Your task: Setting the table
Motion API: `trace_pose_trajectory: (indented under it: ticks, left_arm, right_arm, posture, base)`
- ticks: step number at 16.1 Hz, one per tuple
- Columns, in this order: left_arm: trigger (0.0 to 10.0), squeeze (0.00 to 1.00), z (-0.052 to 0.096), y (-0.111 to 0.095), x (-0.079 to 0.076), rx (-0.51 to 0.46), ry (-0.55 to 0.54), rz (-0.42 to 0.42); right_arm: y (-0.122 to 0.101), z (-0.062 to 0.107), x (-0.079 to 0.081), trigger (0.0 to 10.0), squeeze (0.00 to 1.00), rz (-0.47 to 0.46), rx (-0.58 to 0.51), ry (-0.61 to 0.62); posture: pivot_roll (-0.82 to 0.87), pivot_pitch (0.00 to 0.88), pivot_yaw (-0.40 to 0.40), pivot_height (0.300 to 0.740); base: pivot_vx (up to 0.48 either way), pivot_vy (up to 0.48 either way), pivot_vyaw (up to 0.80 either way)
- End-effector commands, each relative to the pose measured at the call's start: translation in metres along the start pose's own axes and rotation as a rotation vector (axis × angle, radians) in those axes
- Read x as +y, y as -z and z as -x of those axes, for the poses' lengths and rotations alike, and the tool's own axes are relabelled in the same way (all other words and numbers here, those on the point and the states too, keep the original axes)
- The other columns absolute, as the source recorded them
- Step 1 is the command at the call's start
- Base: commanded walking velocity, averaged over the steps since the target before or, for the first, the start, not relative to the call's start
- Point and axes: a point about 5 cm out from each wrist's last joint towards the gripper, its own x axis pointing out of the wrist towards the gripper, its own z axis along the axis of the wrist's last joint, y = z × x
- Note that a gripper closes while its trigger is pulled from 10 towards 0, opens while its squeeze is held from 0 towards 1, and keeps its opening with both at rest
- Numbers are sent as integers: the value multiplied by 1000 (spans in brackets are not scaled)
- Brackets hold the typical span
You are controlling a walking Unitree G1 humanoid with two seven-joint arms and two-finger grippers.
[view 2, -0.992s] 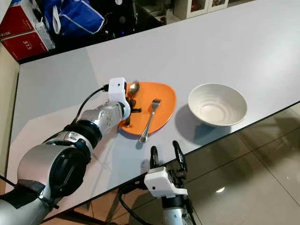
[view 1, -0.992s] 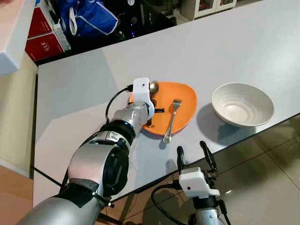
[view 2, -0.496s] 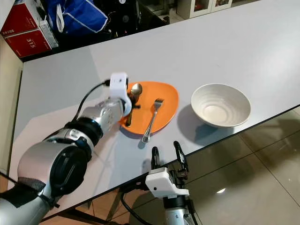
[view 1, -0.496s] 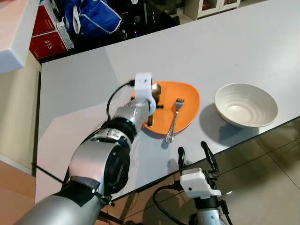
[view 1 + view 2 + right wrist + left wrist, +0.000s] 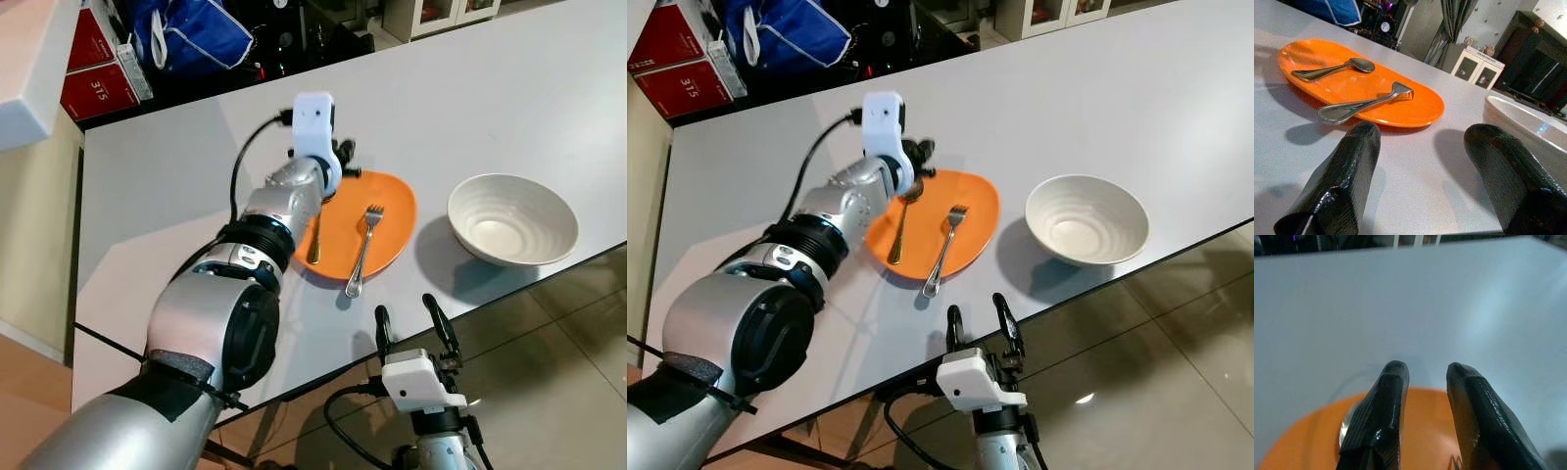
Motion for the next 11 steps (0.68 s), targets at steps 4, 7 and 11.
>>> trace_pose_trajectory:
  ticks: [4,7,11]
  left_arm:
    - [10000,0,8,-26,33,-107,-20,-69]
    - [10000,0,21,-32,71,-132,-83,-108]
    - [10000,0,45,-17,87,-166,-137,-18]
  right_arm:
    - [1,-6,-2,10000,0,-19,-27,-29]
    - [2,-9,-4,10000,0,-28,-45,-53]
    - [5,-10,-8,10000,0,-37,-65,-77]
  posture:
    - [-93,46,80,740]
    - [-49,39,57,740]
    - [-1,36,31,740]
  base:
    - [0,0,0]
    - [0,0,0]
    - [0,0,0]
